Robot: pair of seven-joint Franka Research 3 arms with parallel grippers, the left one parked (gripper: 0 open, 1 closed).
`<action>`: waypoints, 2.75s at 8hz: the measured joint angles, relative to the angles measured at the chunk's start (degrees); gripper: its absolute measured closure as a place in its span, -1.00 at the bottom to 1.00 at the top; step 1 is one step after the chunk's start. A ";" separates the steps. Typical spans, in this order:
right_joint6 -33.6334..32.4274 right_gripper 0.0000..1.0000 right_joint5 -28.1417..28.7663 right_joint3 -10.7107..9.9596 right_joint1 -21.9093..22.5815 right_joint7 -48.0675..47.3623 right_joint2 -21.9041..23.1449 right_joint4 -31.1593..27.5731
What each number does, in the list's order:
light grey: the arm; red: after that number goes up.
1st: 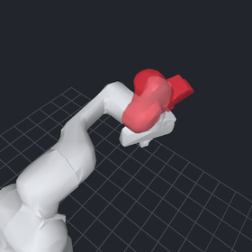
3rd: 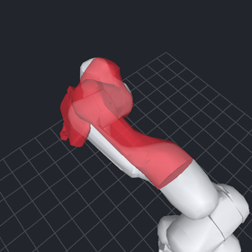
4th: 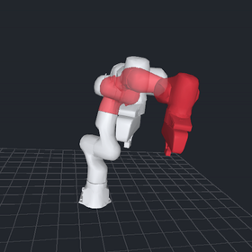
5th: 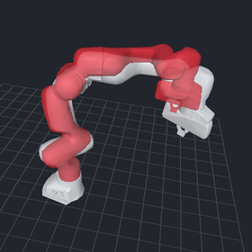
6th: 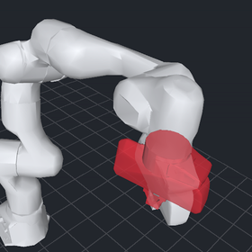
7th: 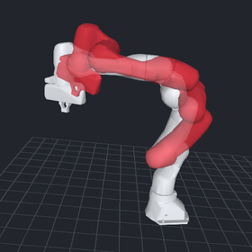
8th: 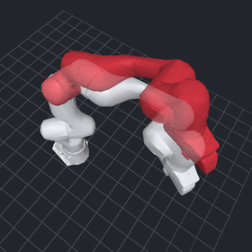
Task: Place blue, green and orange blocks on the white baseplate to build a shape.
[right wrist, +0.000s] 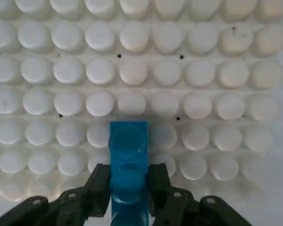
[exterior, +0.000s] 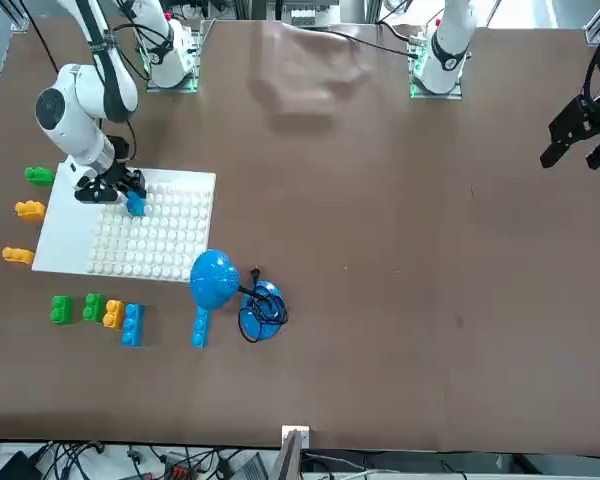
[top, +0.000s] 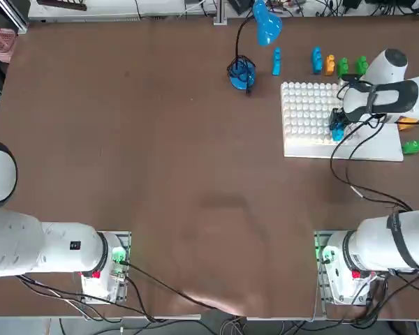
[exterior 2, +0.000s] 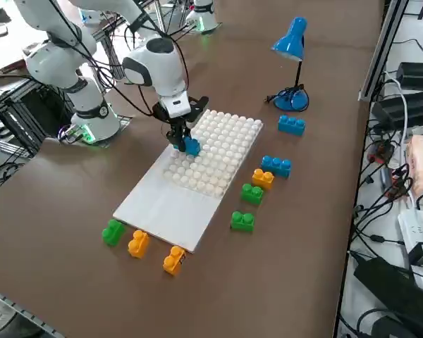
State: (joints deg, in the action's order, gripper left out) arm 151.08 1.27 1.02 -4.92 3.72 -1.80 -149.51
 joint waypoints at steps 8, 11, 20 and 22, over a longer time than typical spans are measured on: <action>2.12 0.23 0.10 0.19 0.02 -0.68 -1.54 -0.65; 2.21 0.23 0.10 0.19 0.02 -0.72 -1.54 -0.70; 7.27 -0.77 0.09 0.20 -0.01 -0.74 -6.61 -0.47; 7.32 -0.90 0.09 0.21 -0.01 -0.73 -6.56 -0.06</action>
State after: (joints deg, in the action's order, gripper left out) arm 158.40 1.35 1.23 -4.93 2.99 -8.36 -149.57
